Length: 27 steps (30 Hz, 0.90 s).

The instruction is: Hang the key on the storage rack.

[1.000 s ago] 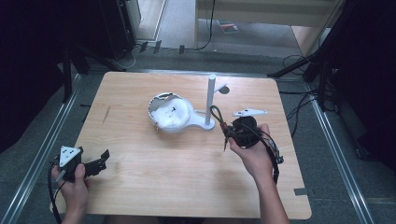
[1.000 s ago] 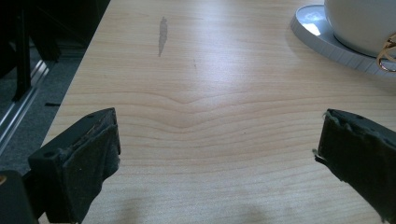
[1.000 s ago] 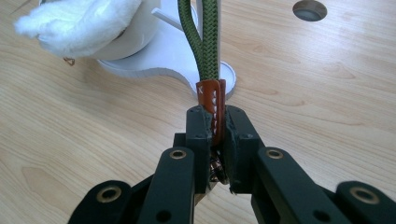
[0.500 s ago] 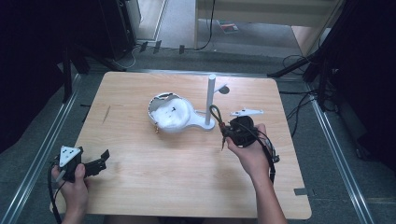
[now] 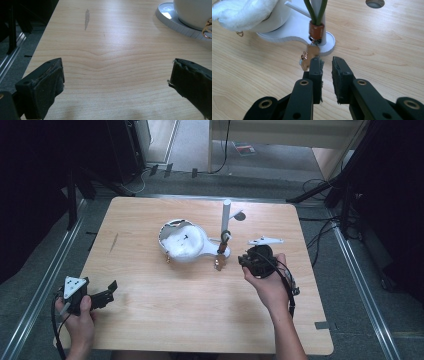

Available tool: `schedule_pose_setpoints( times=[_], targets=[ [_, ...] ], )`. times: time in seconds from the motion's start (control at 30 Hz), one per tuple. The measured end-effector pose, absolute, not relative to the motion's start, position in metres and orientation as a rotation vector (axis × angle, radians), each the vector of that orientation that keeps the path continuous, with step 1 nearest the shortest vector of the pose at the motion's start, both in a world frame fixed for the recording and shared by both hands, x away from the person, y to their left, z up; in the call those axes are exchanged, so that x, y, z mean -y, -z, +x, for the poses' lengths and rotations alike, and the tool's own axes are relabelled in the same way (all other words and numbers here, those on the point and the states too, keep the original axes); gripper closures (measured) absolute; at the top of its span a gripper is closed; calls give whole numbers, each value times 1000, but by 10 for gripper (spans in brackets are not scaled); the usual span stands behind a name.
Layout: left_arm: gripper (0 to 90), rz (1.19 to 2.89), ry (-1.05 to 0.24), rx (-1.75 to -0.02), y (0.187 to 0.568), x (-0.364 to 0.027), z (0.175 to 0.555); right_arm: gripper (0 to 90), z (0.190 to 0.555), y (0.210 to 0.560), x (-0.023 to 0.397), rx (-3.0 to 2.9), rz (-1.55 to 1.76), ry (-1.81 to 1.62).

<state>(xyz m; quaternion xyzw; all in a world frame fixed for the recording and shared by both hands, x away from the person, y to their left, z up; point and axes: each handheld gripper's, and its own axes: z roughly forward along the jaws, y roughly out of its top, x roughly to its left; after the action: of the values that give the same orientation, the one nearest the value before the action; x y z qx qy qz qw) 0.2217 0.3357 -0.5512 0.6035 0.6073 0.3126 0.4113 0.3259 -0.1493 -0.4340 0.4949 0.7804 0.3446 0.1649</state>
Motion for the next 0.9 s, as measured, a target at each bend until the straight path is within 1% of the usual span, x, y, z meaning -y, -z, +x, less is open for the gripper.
schedule_pose_setpoints(
  times=[0.13, 0.27, 0.3, 0.37, 0.4, 0.43, 0.47, 0.53, 0.57, 0.6, 0.73, 0.77, 0.8, 0.83, 0.9],
  targets=[
    [0, 1520, -786, -1529, 551, -336, 222, 791, 325, 433, 151, -2224, 1403, -980],
    [0, 1521, -786, -1529, 551, -336, 222, 761, 324, 433, 152, -2227, 1413, -980],
    [0, 1522, -787, -1529, 551, -336, 222, 722, 323, 434, 153, -2238, 1410, -980],
    [0, 1522, -788, -1528, 551, -335, 222, 672, 322, 435, 153, -2223, 1404, -974],
    [0, 1522, -788, -1528, 551, -335, 222, 672, 322, 435, 153, -2223, 1404, -974],
    [0, 1521, -788, -1528, 551, -335, 222, 635, 321, 435, 155, -2213, 1401, -977],
    [0, 1521, -788, -1529, 551, -335, 222, 635, 321, 435, 155, -2213, 1401, -977],
    [0, 1521, -789, -1529, 551, -335, 222, 587, 321, 435, 157, -2203, 1404, -987],
    [0, 1524, -790, -1529, 551, -335, 222, 544, 321, 435, 158, -2198, 1402, -977],
    [0, 1524, -790, -1529, 551, -335, 222, 544, 321, 435, 158, -2198, 1402, -977],
    [0, 1526, -792, -1530, 551, -335, 222, 442, 320, 437, 161, -2189, 1393, -962],
    [0, 1525, -792, -1530, 551, -335, 222, 399, 319, 438, 163, -2182, 1398, -955],
    [0, 1526, -792, -1530, 551, -335, 222, 399, 319, 438, 163, -2182, 1398, -955],
    [0, 1526, -792, -1530, 551, -335, 222, 349, 317, 439, 165, -2162, 1413, -961],
    [0, 1526, -792, -1529, 551, -335, 222, 307, 316, 438, 167, -2149, 1434, -955]
  ],
)
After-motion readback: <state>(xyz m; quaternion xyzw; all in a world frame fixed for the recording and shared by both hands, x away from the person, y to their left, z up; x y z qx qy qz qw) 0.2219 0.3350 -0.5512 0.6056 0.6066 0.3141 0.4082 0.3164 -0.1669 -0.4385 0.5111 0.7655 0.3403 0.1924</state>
